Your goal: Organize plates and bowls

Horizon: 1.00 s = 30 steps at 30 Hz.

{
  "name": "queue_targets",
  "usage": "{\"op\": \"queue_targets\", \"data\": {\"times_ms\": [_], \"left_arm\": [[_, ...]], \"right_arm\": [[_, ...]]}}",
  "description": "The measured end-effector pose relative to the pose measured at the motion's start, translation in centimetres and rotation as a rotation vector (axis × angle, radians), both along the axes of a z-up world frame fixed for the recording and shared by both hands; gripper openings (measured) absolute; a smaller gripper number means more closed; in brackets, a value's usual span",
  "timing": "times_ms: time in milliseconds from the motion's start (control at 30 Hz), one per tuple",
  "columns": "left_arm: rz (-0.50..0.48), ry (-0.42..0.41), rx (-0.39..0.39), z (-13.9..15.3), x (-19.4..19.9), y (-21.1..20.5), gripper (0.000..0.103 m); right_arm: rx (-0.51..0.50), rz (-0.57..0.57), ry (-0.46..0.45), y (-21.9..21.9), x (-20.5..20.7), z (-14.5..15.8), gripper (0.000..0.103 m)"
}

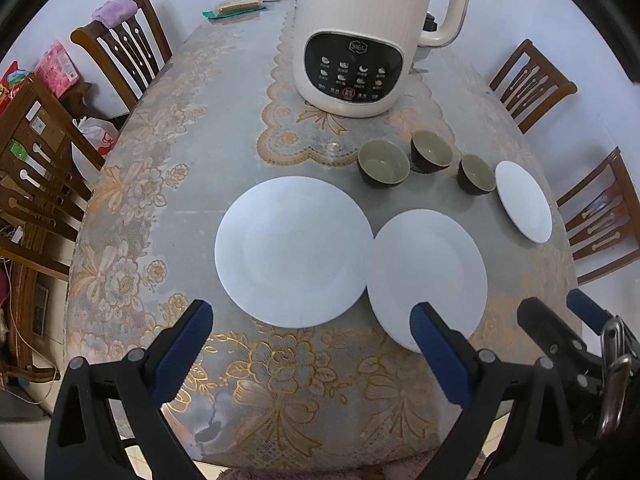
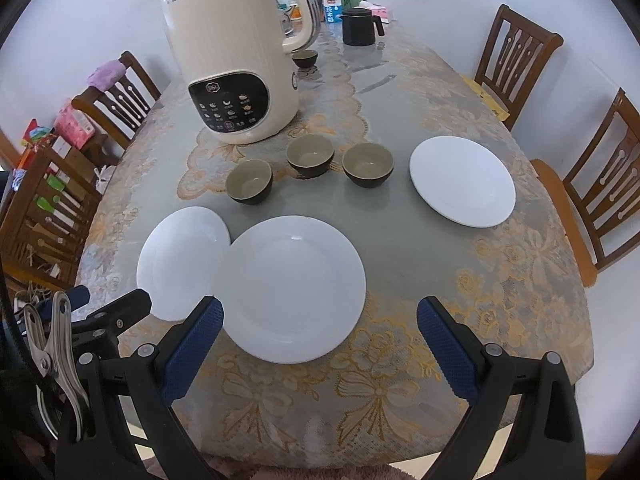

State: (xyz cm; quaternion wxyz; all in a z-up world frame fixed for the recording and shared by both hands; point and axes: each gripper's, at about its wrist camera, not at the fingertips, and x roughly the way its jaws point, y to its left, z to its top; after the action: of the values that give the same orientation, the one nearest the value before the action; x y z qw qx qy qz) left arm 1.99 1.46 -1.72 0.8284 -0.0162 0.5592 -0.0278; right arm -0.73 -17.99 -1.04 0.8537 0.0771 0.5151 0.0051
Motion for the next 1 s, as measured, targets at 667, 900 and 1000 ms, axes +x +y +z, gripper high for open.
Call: {"op": "queue_targets", "data": {"times_ms": [667,900,1000], "left_arm": [[-0.002,0.010,0.007,-0.9,2.0,2.0,0.101],[0.012,0.028,0.002,-1.6,2.8,3.0,0.101],[0.024,0.032,-0.001,-1.8,3.1,3.5,0.101]], "right_arm": [[0.025,0.000,0.019,0.8,1.2,-0.7,0.100],[0.034,0.004,0.032,1.0,1.6,-1.1,0.100],[0.037,0.007,0.039,1.2,1.9,-1.3,0.100]]}}
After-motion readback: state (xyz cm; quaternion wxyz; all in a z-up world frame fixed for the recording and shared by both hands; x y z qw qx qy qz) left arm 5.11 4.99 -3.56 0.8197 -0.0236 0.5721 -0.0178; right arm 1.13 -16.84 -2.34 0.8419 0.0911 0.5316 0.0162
